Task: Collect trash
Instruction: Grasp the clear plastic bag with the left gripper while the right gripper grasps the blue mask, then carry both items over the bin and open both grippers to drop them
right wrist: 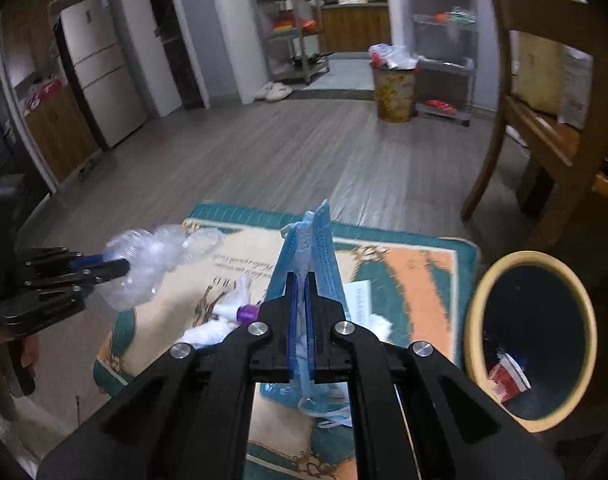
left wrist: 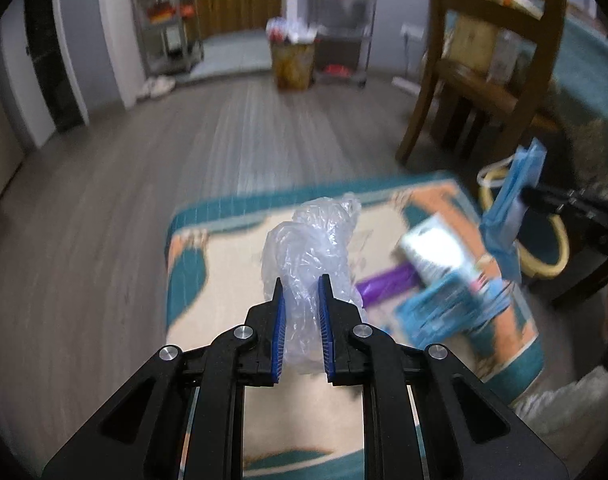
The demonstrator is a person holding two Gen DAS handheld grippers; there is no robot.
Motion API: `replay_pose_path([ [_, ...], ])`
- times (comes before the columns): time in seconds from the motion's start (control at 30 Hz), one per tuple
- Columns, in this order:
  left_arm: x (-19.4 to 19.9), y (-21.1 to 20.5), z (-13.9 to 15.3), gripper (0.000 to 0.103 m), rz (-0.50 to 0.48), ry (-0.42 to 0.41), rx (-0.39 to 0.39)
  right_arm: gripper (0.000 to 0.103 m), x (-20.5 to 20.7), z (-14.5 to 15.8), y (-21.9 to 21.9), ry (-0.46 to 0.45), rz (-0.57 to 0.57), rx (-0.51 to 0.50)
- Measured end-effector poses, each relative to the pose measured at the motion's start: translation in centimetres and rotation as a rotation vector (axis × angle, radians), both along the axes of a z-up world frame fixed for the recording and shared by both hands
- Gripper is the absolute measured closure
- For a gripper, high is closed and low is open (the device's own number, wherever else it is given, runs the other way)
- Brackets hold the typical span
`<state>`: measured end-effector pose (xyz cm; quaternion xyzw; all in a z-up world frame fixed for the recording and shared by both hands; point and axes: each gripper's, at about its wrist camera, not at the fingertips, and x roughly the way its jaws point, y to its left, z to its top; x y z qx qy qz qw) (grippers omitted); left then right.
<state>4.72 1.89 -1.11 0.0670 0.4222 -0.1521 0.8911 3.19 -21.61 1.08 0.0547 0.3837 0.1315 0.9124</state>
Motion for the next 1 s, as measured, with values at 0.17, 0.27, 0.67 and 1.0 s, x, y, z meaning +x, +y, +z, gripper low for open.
replay_pose_path([
  [0.17, -0.7, -2.5, 4.0, 0.086, -0.053, -0.113, -0.068, 0.1, -0.8, 3.0, -4.0, -0.055, -0.066, 0.042],
  [0.27, -0.7, -4.5, 5.1, 0.086, -0.098, -0.137, -0.104, 0.1, -1.1, 4.3, -6.1, -0.086, -0.098, 0.056],
  [0.67, 0.3, -13.9, 5.1, 0.086, -0.246, -0.119, -0.14, 0.1, -2.2, 6.0, -16.7, -0.141, -0.25, 0.105],
  [1.0, 1.1, -21.6, 2.8, 0.086, -0.343, -0.077, -0.144, 0.1, -2.8, 3.8, -24.2, -0.108, -0.336, 0.13],
])
